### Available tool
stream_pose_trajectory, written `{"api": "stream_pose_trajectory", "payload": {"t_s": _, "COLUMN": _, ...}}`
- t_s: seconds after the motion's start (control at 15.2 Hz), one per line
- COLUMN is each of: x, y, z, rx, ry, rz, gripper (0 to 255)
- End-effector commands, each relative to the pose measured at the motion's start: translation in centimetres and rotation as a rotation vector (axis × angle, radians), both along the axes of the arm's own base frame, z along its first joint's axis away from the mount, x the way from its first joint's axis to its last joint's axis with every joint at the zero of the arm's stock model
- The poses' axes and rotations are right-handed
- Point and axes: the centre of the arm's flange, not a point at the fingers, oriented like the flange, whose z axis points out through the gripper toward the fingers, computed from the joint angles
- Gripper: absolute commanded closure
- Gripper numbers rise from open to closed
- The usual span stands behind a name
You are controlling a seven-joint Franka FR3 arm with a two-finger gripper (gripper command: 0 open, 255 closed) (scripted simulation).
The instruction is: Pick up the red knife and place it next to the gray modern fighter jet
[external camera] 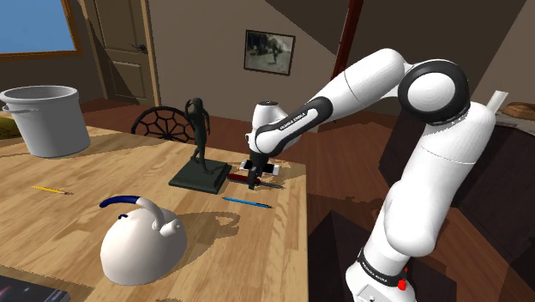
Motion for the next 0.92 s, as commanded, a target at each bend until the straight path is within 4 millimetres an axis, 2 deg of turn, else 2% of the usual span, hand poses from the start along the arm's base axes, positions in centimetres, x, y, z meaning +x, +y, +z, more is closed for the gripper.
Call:
{"api": "stream_pose_trajectory", "payload": {"t_s": 0.0, "x": 0.0, "y": -0.01, "z": -0.04, "rx": 0.0, "ry": 0.0, "rz": 0.0, "gripper": 0}}
{"api": "stream_pose_trajectory", "payload": {"t_s": 0.13, "x": 0.0, "y": -0.01, "z": -0.04, "rx": 0.0, "ry": 0.0, "rz": 0.0, "gripper": 0}}
{"api": "stream_pose_trajectory", "payload": {"t_s": 0.2, "x": 0.0, "y": -0.01, "z": -0.04, "rx": 0.0, "ry": 0.0, "rz": 0.0, "gripper": 255}}
{"api": "stream_pose_trajectory", "payload": {"t_s": 0.79, "x": 0.0, "y": -0.01, "z": -0.03, "rx": 0.0, "ry": 0.0, "rz": 0.0, "gripper": 255}}
{"api": "stream_pose_trajectory", "payload": {"t_s": 0.86, "x": 0.0, "y": -0.01, "z": 0.49, "rx": 0.0, "ry": 0.0, "rz": 0.0, "gripper": 255}}
